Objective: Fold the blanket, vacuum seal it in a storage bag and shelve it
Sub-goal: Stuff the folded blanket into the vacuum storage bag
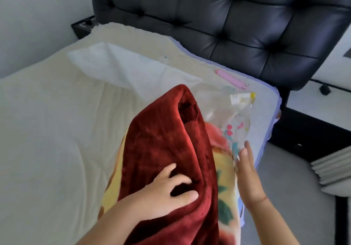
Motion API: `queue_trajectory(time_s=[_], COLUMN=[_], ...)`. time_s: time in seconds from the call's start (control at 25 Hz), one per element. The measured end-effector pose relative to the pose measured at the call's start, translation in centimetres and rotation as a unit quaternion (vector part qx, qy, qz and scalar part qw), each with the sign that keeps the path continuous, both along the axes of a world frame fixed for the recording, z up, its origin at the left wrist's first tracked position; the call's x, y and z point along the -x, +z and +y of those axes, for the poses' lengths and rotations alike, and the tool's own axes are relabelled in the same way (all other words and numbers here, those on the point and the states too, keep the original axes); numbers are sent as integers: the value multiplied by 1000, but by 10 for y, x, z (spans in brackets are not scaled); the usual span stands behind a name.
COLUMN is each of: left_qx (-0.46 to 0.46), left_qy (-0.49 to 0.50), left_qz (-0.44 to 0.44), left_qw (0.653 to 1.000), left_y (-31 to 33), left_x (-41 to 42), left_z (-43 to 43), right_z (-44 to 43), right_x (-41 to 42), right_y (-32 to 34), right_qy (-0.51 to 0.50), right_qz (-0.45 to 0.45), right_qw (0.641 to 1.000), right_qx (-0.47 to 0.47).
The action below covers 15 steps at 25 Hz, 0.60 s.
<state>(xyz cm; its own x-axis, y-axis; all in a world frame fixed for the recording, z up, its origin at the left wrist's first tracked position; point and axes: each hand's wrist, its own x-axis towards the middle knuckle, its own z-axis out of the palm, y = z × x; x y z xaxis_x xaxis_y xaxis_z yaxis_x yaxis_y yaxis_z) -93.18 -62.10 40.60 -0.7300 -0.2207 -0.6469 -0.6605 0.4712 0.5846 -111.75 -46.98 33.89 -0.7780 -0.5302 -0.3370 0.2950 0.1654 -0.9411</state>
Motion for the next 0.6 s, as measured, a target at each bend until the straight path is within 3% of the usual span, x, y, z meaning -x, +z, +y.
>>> queue_trajectory(time_s=[0.12,0.2,0.28,0.32,0.36,0.48,0.6], left_qx=[24,128,356,429,444,311,193], left_qy=[6,30,32,48,87,217,253], left_qz=[123,239,345,374,391,438,410], left_qw=[992,962,868,821,801,815,855], left_y=[-12,-32,-45,-51,-52,-48,-42], left_x=[16,39,74,91,109,154,183], left_z=[-23,-44,-57,-60,-62,-74,-96], right_z=[-12,-19,-23,-25,-27,-36,-43], right_x=[30,39,43,43,42,40,41], right_y=[10,2,-10,-12,-12,-13,-17], right_qy=[11,-5,-14,-25,-42,-59,-61], right_qz=[75,110,118,129,135,155,157], right_qw=[994,986,984,982,980,981,983], right_qx=[-74,-125,-135,-137,-136,-96,-68])
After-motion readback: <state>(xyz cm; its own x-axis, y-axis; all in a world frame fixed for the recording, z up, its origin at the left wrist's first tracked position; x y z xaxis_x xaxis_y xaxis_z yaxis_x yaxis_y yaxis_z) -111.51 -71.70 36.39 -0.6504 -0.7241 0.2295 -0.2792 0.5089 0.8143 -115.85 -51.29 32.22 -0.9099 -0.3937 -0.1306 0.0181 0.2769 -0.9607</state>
